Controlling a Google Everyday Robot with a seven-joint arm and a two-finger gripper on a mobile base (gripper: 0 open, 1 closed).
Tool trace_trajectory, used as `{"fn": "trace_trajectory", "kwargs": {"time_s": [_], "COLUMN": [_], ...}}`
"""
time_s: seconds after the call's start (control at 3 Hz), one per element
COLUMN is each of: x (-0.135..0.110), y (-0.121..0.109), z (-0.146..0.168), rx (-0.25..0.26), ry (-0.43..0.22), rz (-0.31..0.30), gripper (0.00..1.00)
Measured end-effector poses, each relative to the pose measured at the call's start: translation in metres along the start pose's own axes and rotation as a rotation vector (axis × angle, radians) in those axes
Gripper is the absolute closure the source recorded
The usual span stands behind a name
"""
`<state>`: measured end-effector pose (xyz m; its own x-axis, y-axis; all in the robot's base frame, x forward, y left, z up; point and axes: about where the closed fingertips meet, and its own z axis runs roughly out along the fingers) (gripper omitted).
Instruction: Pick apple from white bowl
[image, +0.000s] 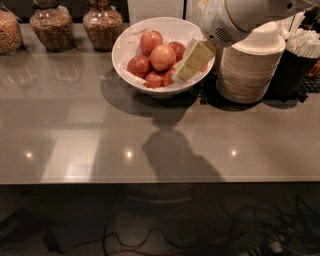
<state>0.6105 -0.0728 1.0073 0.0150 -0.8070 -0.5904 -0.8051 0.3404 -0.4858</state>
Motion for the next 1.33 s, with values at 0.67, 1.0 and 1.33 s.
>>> {"fn": "trace_trajectory", "kwargs": {"time_s": [0.67,1.0,1.33], "x": [-0.009,-0.009,-0.002], "y": [-0.008,-0.013,-0.021], "z": [0.056,0.078,0.094], "rx": [0.016,0.024,0.045], "ry": [-0.066,-0.081,-0.08], "rz": [-0.002,0.001,0.018], "gripper": [0.0,0.0,0.0]}}
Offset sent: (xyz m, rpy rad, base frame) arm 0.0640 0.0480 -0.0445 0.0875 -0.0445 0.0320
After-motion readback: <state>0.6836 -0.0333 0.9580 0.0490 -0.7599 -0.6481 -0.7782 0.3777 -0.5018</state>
